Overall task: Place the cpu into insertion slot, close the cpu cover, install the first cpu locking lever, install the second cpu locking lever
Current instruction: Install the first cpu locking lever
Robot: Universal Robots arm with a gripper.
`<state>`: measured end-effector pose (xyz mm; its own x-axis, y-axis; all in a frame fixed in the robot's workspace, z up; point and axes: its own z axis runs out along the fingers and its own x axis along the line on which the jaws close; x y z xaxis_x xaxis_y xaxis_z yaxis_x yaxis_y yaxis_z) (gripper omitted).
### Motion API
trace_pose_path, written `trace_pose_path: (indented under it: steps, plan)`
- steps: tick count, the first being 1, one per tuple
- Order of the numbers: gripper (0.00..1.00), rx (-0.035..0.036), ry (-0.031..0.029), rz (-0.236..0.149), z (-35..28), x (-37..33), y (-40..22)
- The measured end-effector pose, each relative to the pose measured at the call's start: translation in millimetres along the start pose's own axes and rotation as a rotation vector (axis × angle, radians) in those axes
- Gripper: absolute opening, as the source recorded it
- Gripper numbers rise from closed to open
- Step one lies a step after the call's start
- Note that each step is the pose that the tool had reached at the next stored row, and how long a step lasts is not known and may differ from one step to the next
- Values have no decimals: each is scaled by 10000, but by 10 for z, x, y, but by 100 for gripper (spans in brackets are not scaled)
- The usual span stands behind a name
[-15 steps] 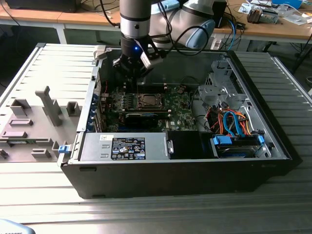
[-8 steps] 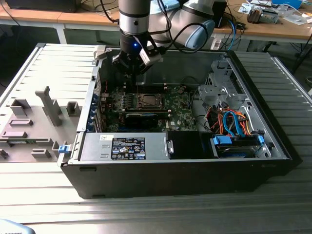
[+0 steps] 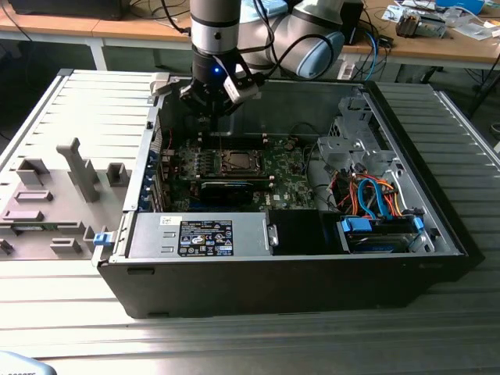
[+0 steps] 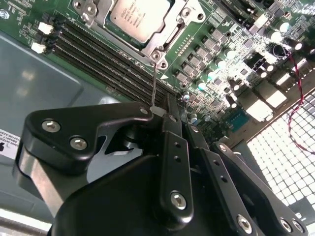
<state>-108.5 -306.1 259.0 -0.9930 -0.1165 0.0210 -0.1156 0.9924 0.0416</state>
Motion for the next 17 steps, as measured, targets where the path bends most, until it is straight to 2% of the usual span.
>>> trace_pose_path:
  steps: [4,17]
  plan:
    - [11,15,3,2,-1,-7,0]
    - [11,23,3,1,-3,-142,-16]
